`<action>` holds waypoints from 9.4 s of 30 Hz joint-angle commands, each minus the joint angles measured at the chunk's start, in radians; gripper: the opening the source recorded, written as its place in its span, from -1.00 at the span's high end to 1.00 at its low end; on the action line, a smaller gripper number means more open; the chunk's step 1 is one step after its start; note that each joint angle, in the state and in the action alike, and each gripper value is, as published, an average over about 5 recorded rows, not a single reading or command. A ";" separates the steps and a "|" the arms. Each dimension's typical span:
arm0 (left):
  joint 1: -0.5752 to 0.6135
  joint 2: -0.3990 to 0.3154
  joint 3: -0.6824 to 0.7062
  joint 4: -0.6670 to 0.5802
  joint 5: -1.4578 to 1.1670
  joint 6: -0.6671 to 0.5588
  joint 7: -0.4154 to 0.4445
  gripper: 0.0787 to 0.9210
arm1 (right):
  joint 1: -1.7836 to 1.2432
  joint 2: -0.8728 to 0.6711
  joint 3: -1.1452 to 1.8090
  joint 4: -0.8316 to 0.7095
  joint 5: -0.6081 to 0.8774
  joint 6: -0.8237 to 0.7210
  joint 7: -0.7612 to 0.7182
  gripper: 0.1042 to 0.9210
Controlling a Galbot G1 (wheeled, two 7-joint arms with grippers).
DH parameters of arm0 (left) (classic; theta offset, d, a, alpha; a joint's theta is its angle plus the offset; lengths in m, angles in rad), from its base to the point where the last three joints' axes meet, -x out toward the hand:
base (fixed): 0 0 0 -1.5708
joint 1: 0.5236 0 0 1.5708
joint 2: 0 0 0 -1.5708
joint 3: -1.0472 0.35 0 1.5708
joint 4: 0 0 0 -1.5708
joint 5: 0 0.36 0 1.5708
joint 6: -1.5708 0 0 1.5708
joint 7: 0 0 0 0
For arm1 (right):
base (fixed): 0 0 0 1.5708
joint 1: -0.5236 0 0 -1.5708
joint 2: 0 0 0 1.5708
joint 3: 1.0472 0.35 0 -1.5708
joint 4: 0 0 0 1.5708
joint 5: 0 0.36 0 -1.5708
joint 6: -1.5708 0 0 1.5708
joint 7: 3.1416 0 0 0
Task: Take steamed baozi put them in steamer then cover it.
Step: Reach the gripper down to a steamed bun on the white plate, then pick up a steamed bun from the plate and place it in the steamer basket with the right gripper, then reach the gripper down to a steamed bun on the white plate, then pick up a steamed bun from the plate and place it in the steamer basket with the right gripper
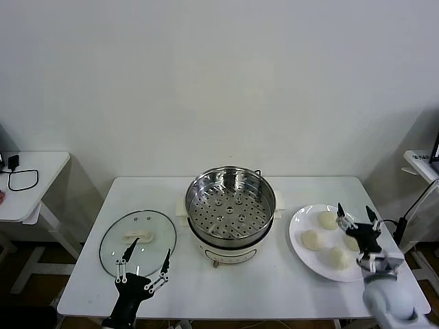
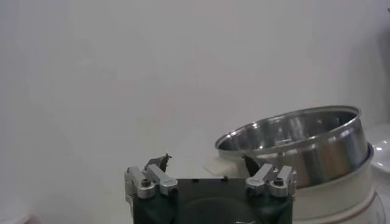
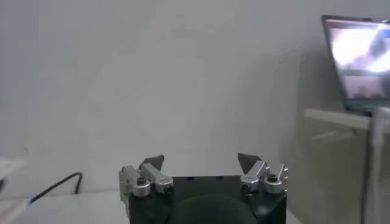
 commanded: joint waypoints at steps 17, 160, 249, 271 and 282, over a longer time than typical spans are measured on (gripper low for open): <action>0.000 -0.008 0.005 -0.018 0.001 0.017 -0.001 -0.77 | 1.134 -0.081 -0.835 -0.874 -0.667 0.055 -1.474 -0.76; 0.013 -0.014 0.040 -0.094 0.016 0.010 -0.028 -0.77 | 1.687 -0.103 -1.749 -0.459 -0.331 -0.085 -1.369 -0.76; -0.055 0.010 0.080 -0.072 0.012 0.007 -0.038 -0.77 | 1.911 0.543 -1.995 -0.200 0.092 -0.395 -1.144 -0.37; -0.028 0.006 0.063 -0.086 0.009 -0.005 -0.046 -0.77 | 1.706 0.733 -2.015 -0.415 -0.005 -0.432 -1.049 -0.34; -0.023 0.005 0.054 -0.091 0.008 -0.008 -0.048 -0.77 | 1.700 0.710 -2.012 -0.406 -0.033 -0.429 -1.032 -0.48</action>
